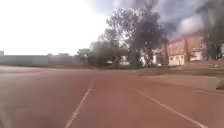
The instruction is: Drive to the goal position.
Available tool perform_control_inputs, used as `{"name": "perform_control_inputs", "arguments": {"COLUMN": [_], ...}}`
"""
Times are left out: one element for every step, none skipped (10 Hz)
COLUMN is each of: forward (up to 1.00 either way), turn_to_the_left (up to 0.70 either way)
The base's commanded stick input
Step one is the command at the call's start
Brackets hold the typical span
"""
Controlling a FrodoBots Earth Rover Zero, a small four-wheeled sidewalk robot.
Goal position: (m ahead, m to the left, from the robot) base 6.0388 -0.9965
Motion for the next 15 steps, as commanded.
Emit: {"name": "perform_control_inputs", "arguments": {"forward": [0.7,0.7,0.7,0.7,0.7,0.7,0.7,0.7,0.7,0.7,0.7,0.7,0.7,0.7,0.7], "turn_to_the_left": [0.0,0.0,0.0,0.0,0.0,0.0,0.0,0.0,0.0,0.0,0.0,0.0,0.0,0.0,0.0]}}
